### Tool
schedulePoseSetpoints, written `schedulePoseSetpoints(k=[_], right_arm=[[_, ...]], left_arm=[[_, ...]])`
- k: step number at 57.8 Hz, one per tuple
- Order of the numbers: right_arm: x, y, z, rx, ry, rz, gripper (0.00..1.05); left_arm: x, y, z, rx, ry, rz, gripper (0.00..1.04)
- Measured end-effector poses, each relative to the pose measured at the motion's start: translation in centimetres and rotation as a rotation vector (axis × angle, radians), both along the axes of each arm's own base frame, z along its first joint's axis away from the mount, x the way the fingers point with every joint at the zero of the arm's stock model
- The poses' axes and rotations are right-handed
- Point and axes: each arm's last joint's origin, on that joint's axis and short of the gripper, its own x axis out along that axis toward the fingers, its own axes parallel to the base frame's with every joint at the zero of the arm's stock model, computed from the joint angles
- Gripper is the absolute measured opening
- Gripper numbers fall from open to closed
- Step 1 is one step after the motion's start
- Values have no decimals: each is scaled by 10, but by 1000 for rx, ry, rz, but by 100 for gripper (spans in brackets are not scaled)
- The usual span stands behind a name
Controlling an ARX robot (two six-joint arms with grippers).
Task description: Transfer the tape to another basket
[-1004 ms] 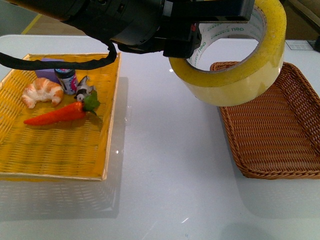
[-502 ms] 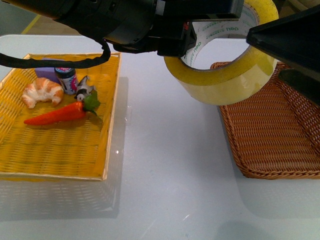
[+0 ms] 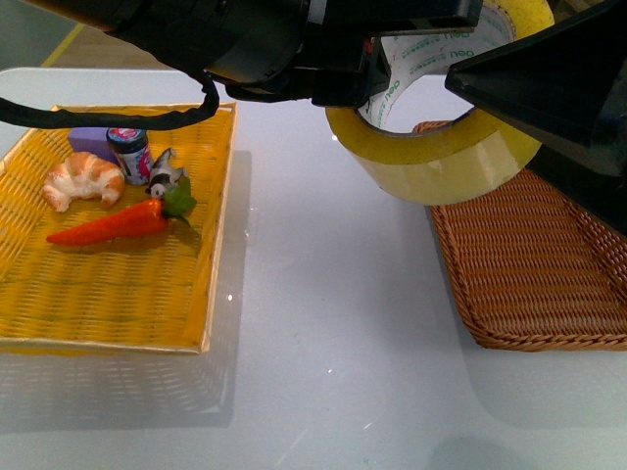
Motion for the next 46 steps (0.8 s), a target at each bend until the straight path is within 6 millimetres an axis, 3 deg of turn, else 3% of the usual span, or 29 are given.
schedulePoseSetpoints(k=[12, 17, 31, 46], right_arm=[[1, -1, 2, 34, 1, -2, 55], [1, -2, 3, 53, 7, -4, 49], [1, -2, 2, 53, 10, -11, 48], [2, -7, 2, 57, 14, -32, 48]], left_arm=[[0, 0, 0, -2, 2, -4, 15], [0, 0, 0, -9, 6, -11, 15], [0, 0, 5, -30, 5, -11, 50], [-5, 6, 27, -65, -68, 2, 95]])
